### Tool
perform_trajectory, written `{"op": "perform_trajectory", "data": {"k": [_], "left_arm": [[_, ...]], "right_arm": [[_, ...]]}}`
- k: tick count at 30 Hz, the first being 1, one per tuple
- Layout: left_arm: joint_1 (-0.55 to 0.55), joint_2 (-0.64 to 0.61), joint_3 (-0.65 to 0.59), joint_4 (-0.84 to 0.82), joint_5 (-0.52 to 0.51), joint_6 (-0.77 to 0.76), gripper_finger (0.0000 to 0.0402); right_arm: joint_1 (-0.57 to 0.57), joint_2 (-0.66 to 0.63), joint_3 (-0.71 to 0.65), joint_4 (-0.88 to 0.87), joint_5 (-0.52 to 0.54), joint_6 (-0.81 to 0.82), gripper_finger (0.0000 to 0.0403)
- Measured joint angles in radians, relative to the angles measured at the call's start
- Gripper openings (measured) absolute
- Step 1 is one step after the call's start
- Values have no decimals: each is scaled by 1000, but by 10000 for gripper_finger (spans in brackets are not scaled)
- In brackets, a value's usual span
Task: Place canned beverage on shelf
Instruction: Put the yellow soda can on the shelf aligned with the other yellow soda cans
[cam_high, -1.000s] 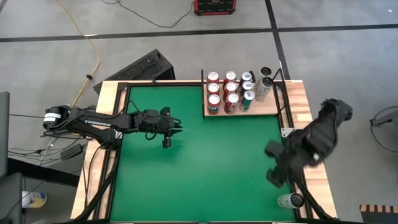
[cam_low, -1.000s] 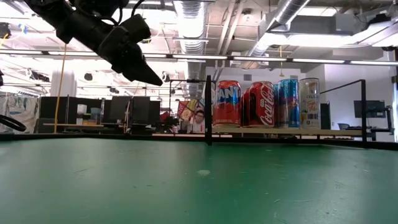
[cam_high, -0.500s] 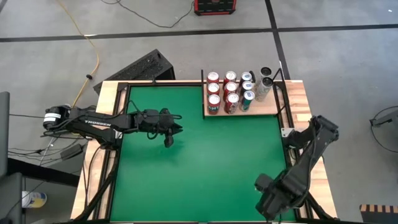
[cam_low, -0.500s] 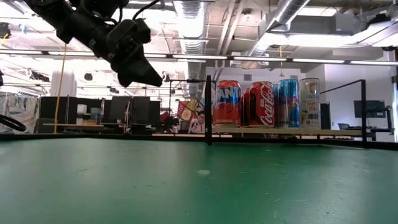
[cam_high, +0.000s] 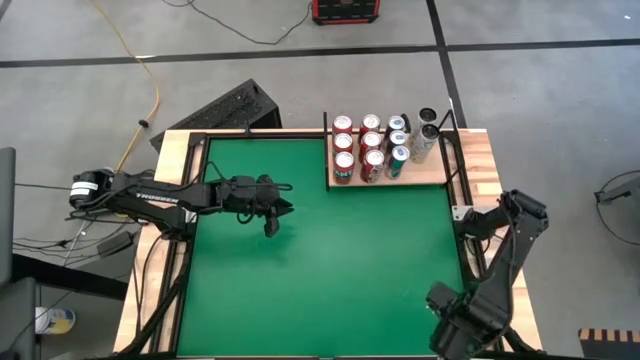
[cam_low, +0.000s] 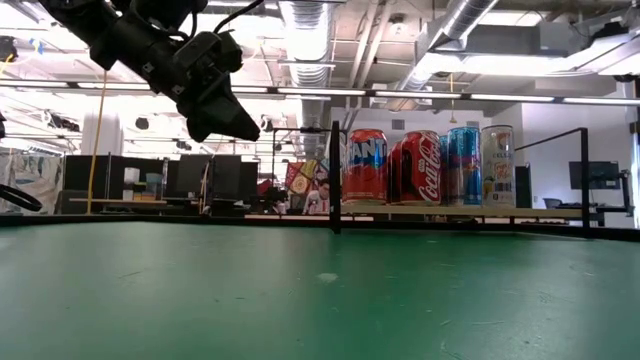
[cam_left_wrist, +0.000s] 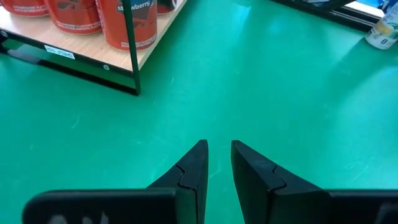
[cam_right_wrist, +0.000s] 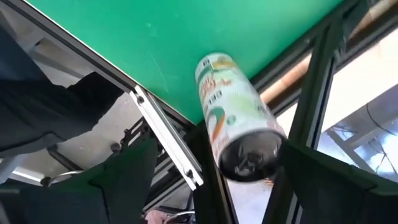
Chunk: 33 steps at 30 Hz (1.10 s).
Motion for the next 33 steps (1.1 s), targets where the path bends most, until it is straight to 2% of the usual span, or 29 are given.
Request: {"op": "perform_trajectory", "data": {"k": [20,27,33], "left_arm": [[0,0,0,3,0,-28,56],[0,0,0,3,0,-30,56],[0,0,0,0,0,-30,56]], "right_arm": [[154,-8,-30,1,2,214,363],[176,-8,-30,1,87,275,363],[179,-8,-30,1,92,279,363]]}}
